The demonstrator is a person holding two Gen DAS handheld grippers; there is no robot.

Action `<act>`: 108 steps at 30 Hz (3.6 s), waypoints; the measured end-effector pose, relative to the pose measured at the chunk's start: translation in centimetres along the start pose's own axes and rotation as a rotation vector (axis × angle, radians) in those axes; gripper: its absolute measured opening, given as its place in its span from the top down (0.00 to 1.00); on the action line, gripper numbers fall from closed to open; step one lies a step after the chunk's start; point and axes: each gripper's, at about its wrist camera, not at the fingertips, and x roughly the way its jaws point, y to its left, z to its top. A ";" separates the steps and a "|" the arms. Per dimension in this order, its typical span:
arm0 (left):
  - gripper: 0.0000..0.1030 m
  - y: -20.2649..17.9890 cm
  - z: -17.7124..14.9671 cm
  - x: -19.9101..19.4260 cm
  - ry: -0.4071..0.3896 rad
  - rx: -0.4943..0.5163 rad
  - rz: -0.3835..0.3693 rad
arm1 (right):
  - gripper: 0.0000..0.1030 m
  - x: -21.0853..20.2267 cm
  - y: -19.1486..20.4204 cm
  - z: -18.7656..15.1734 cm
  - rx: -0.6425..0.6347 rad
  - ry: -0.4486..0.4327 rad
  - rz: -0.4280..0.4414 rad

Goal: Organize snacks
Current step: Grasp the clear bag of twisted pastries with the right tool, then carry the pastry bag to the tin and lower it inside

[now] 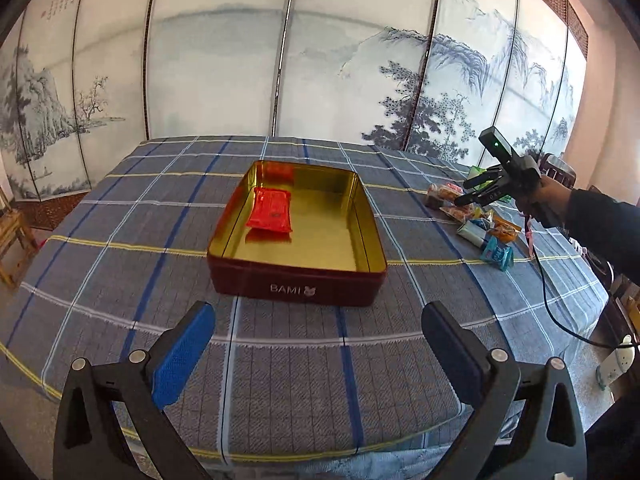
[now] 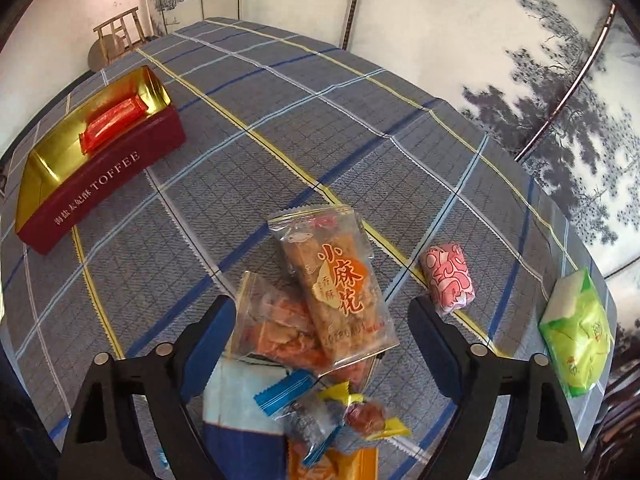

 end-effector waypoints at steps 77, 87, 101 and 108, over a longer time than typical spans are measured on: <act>0.01 0.9 -10.9 -2.3 0.023 -0.284 0.133 | 0.63 -6.9 26.3 10.0 0.274 -0.367 -0.209; 0.01 0.5 -10.4 -1.8 0.029 -0.254 0.131 | 0.63 -4.0 27.1 10.3 0.296 -0.297 -0.143; 0.01 0.4 -10.1 -0.6 -0.007 -0.233 0.143 | 0.63 -0.5 24.8 10.1 0.374 -0.264 -0.076; 0.01 1.4 -9.8 -0.8 -0.033 -0.257 0.171 | 0.63 -0.2 25.7 10.2 0.346 -0.259 -0.032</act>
